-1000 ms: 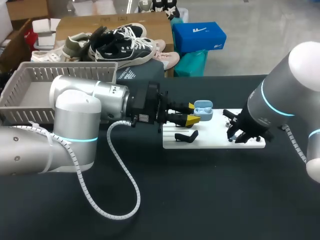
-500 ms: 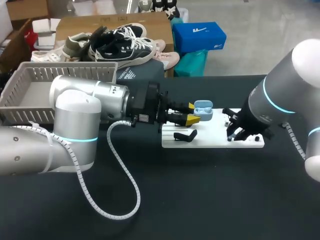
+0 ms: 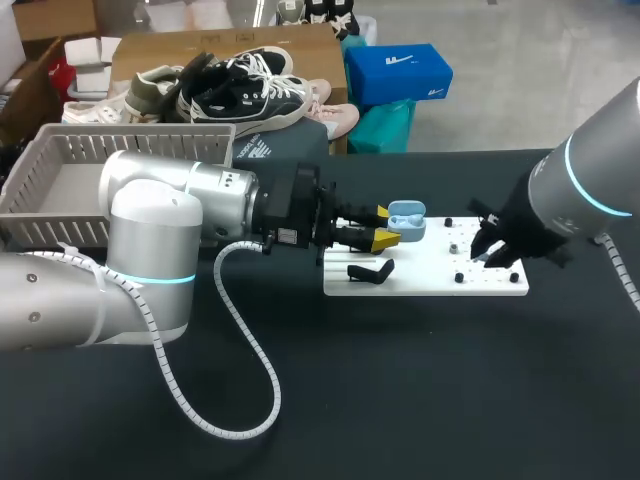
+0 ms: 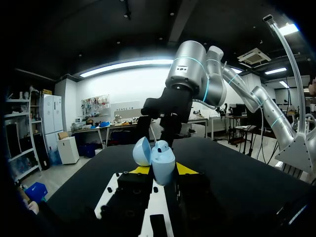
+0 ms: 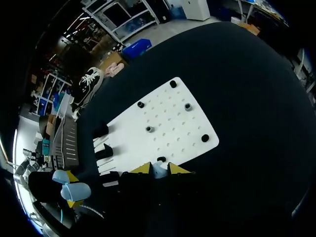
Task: Pick up each earbud case from the left stands, insert the matching earbuds, close the lid, and place the case in the box.
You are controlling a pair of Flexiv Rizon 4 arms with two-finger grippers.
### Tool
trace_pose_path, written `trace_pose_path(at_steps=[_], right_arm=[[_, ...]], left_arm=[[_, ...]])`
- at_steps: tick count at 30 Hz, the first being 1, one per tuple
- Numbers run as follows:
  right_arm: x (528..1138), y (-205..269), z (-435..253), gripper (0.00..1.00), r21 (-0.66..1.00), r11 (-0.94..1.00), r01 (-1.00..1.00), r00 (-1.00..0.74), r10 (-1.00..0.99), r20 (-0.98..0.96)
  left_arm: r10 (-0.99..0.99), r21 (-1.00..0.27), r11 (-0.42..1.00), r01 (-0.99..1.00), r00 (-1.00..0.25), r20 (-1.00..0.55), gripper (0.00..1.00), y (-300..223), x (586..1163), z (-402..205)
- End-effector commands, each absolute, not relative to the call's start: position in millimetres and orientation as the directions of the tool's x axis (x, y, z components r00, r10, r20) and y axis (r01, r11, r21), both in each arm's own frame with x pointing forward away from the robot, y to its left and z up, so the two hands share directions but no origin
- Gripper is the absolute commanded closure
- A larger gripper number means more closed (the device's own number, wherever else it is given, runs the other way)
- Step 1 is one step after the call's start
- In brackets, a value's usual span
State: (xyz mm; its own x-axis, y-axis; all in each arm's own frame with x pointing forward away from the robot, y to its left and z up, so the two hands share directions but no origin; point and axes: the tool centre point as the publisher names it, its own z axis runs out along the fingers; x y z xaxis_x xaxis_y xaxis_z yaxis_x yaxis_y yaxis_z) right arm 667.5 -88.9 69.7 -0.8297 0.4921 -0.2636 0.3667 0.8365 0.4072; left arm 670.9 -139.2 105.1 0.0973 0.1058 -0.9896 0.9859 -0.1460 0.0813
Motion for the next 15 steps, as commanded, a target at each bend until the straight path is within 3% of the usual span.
trace_pose_path(at_steps=[1, 15], right_arm=[[645.4, -98.7, 108.3, 1.00, 0.405, 0.853, 0.328, -0.816, 0.472, -0.333], [632.9, -45.5, 200.0, 1.00, 0.196, 0.980, -0.044, -0.941, 0.026, -0.337]], left_arm=[[0.104, 0.083, -0.143, 0.986, 0.099, -0.990, 1.00, -139.4, 670.6, 104.5], [0.104, 0.083, -0.143, 0.986, 0.099, -0.990, 1.00, -139.4, 670.6, 104.5]])
